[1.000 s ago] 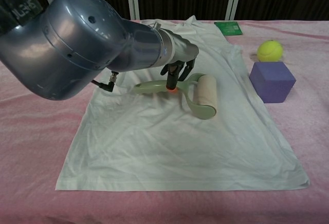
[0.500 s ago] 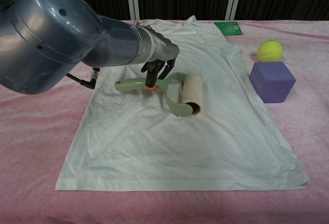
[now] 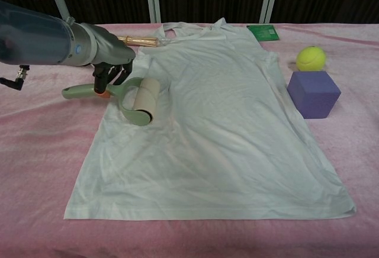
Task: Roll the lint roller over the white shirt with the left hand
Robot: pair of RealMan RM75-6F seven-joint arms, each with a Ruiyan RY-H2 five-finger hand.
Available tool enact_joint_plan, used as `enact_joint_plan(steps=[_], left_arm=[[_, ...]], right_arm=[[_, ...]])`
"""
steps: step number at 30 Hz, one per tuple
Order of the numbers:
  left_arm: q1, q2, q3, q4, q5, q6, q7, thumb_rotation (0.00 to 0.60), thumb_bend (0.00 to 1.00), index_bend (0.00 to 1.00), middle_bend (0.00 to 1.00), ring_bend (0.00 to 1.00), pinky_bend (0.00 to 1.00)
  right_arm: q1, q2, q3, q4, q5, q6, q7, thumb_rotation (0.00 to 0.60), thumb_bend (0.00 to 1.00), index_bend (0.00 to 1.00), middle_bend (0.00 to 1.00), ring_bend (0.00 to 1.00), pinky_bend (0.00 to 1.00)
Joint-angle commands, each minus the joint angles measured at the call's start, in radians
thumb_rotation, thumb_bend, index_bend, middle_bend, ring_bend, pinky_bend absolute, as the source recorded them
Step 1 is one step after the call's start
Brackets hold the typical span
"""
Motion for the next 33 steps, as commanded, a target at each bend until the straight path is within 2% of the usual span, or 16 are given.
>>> enact_joint_plan(steps=[1, 8, 13, 17, 22, 26, 29, 33], left_arm=[[0.036, 0.032, 0.026, -0.004, 0.041, -0.022, -0.042, 0.600, 0.57, 0.70, 0.67, 0.53, 0.70], [0.075, 0.064, 0.032, -0.002, 0.135, -0.048, -0.111, 0.600, 0.57, 0.70, 0.68, 0.54, 0.70], [0.117, 0.089, 0.010, -0.014, 0.272, -0.048, -0.207, 0.600, 0.57, 0.70, 0.68, 0.54, 0.70], [0.170, 0.150, -0.011, -0.062, 0.366, -0.023, -0.312, 0.600, 0.57, 0.70, 0.68, 0.54, 0.70], [0.262, 0.292, 0.021, -0.148, 0.526, -0.009, -0.433, 0.600, 0.57, 0.70, 0.68, 0.54, 0.70], [0.345, 0.367, 0.050, -0.160, 0.659, -0.007, -0.549, 0.600, 0.57, 0.70, 0.68, 0.54, 0.70], [0.400, 0.381, 0.067, -0.122, 0.753, -0.014, -0.637, 0.600, 0.57, 0.70, 0.68, 0.54, 0.70], [0.459, 0.355, 0.079, -0.051, 0.860, -0.024, -0.747, 0.600, 0.57, 0.70, 0.68, 0.54, 0.70]], right_arm=[[0.000, 0.000, 0.000, 0.000, 0.001, -0.001, -0.001, 0.600, 0.28, 0.04, 0.00, 0.15, 0.15], [0.001, -0.002, 0.001, 0.001, 0.004, -0.001, -0.004, 0.600, 0.28, 0.04, 0.00, 0.15, 0.15], [0.001, -0.002, 0.002, 0.003, 0.003, 0.001, -0.006, 0.600, 0.28, 0.04, 0.00, 0.15, 0.15], [0.001, -0.002, 0.000, 0.008, -0.003, 0.003, -0.012, 0.600, 0.28, 0.04, 0.00, 0.15, 0.15], [0.001, -0.003, 0.001, 0.010, -0.006, 0.008, -0.019, 0.600, 0.28, 0.04, 0.00, 0.15, 0.15], [0.000, -0.005, -0.001, 0.012, -0.013, 0.013, -0.028, 0.600, 0.28, 0.04, 0.00, 0.15, 0.15], [0.000, -0.006, -0.001, 0.012, -0.012, 0.014, -0.033, 0.600, 0.28, 0.04, 0.00, 0.15, 0.15], [0.000, -0.007, 0.001, 0.012, -0.009, 0.016, -0.035, 0.600, 0.28, 0.04, 0.00, 0.15, 0.15]])
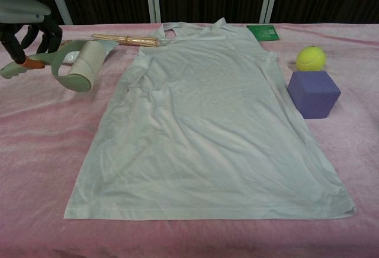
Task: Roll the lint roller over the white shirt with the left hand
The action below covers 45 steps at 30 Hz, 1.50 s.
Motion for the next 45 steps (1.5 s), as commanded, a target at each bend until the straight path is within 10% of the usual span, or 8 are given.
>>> enact_joint_plan(steps=[1, 16, 22, 27, 36, 45], left_arm=[[0.080, -0.020, 0.019, 0.083, 0.115, -0.012, -0.136, 0.600, 0.57, 0.70, 0.68, 0.54, 0.70], [0.143, -0.167, 0.007, 0.347, 0.293, -0.132, -0.321, 0.600, 0.56, 0.67, 0.66, 0.52, 0.70], [0.135, -0.166, 0.003, 0.343, 0.259, -0.156, -0.238, 0.600, 0.26, 0.37, 0.42, 0.34, 0.59], [0.126, -0.140, -0.023, 0.258, 0.109, -0.149, -0.109, 0.600, 0.09, 0.16, 0.15, 0.10, 0.41], [0.107, -0.030, -0.034, 0.043, -0.096, -0.113, -0.009, 0.600, 0.08, 0.13, 0.12, 0.03, 0.32], [0.254, 0.073, -0.057, -0.125, 0.145, 0.246, -0.095, 0.600, 0.13, 0.16, 0.14, 0.03, 0.26]], right_arm=[[0.000, -0.001, 0.001, -0.001, 0.003, 0.000, -0.001, 0.600, 0.28, 0.04, 0.00, 0.15, 0.15], [0.000, 0.000, 0.004, -0.002, 0.013, -0.004, 0.002, 0.600, 0.28, 0.04, 0.00, 0.15, 0.15], [0.000, 0.001, 0.003, -0.003, 0.011, -0.005, 0.005, 0.600, 0.28, 0.04, 0.00, 0.15, 0.15], [0.002, 0.002, 0.002, -0.004, 0.011, -0.009, 0.007, 0.600, 0.28, 0.04, 0.00, 0.15, 0.15], [0.003, 0.003, 0.002, -0.006, 0.015, -0.015, 0.007, 0.600, 0.28, 0.04, 0.00, 0.15, 0.15], [0.003, 0.002, 0.001, -0.007, 0.013, -0.012, 0.001, 0.600, 0.28, 0.04, 0.00, 0.15, 0.15]])
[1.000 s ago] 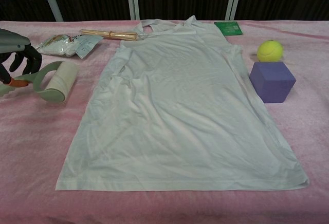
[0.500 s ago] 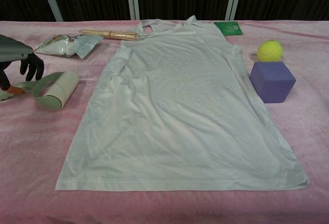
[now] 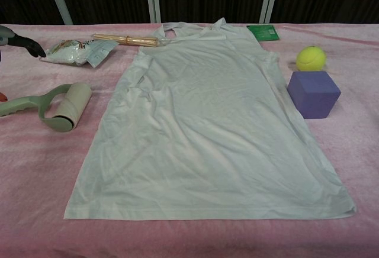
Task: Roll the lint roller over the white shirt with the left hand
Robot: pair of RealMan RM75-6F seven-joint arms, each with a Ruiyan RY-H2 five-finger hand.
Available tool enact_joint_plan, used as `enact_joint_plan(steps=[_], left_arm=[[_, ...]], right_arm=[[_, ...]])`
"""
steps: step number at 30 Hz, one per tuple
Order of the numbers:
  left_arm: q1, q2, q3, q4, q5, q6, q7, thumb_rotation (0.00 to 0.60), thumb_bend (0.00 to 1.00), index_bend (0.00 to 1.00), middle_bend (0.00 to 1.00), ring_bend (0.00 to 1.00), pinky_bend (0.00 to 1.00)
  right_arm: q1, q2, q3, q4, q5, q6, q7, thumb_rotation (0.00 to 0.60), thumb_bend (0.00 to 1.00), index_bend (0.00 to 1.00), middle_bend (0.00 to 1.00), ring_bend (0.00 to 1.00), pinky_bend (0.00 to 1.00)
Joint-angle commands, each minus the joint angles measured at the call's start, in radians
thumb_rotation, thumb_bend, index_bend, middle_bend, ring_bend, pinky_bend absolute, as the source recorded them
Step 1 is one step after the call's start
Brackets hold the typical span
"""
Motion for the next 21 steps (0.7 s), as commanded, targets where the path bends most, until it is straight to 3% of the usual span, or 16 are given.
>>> enact_joint_plan(steps=[1, 7, 13, 21], left_arm=[[0.135, 0.064, -0.008, -0.100, 0.207, 0.246, -0.105, 0.600, 0.13, 0.16, 0.15, 0.03, 0.26], [0.318, 0.105, 0.094, -0.172, 0.435, 0.458, -0.178, 0.600, 0.13, 0.20, 0.17, 0.03, 0.24], [0.495, 0.075, 0.175, -0.126, 0.599, 0.624, -0.296, 0.600, 0.13, 0.19, 0.12, 0.00, 0.19], [0.578, 0.045, 0.154, -0.030, 0.631, 0.665, -0.394, 0.600, 0.13, 0.19, 0.11, 0.00, 0.14]], right_arm=[[0.000, -0.001, 0.000, 0.000, -0.002, 0.002, -0.002, 0.600, 0.28, 0.04, 0.00, 0.15, 0.15], [-0.001, 0.000, -0.002, 0.003, -0.014, 0.009, -0.007, 0.600, 0.28, 0.05, 0.00, 0.15, 0.15], [0.001, 0.001, -0.010, 0.018, -0.049, 0.019, -0.010, 0.600, 0.28, 0.05, 0.00, 0.15, 0.15], [0.001, 0.005, -0.015, 0.033, -0.075, 0.025, 0.000, 0.600, 0.28, 0.05, 0.00, 0.14, 0.15]])
